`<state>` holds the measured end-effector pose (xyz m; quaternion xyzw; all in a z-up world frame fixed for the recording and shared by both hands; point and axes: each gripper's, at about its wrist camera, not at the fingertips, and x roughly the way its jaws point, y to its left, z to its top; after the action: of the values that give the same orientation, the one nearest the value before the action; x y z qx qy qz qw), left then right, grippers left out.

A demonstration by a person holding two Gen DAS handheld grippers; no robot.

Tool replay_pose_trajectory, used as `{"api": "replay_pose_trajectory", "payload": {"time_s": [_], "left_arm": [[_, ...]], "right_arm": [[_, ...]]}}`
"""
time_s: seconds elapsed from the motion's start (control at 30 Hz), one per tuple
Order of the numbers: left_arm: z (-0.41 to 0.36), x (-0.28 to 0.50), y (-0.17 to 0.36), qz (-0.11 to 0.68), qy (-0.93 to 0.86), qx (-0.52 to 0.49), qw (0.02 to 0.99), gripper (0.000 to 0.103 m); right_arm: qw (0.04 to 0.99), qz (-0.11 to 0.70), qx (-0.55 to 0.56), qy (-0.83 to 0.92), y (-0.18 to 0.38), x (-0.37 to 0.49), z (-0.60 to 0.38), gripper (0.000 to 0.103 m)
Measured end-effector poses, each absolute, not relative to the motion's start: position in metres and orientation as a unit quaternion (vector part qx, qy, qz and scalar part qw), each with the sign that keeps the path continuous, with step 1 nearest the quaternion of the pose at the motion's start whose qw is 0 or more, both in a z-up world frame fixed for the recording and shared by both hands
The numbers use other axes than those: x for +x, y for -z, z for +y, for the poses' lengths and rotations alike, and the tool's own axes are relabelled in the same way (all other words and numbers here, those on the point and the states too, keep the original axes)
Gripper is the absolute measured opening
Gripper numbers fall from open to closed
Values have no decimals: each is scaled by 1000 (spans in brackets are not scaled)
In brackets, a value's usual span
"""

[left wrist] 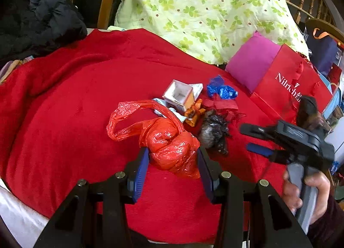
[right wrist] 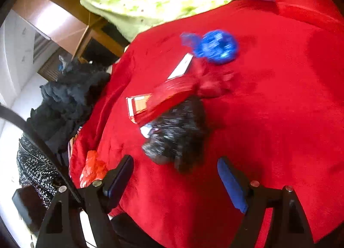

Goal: Collect trash
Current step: 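Carry the black bag and red bag into the red mesh basket and release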

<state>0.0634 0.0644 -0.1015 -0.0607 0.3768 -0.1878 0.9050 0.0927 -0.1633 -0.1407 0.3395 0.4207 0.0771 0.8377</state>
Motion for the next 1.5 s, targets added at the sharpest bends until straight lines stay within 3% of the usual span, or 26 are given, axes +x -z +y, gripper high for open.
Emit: {"api": "replay_pose_trajectory", "payload": {"time_s": [0.2, 0.23, 0.3, 0.4, 0.77, 1.23, 1.5], "left_arm": [[75, 59, 99, 368, 177, -52, 911, 47], [76, 59, 99, 368, 178, -52, 911, 47], [78, 58, 98, 366, 179, -49, 912, 47], [78, 57, 97, 365, 181, -47, 912, 47], [43, 48, 85, 359, 203, -28, 911, 47], [-78, 33, 22, 326, 327, 24, 887, 47], [-178, 26, -21, 286, 430, 44, 855, 47]], "right_arm": [[821, 466, 330, -24, 168, 155, -131, 80], [814, 479, 329, -18, 176, 162, -127, 76], [811, 499, 307, -7, 185, 167, -119, 49], [825, 485, 289, -28, 181, 152, -120, 38], [837, 457, 281, -108, 153, 57, -173, 37], [921, 278, 271, -35, 42, -69, -298, 37], [936, 220, 274, 37, 10, -115, -362, 37]]}}
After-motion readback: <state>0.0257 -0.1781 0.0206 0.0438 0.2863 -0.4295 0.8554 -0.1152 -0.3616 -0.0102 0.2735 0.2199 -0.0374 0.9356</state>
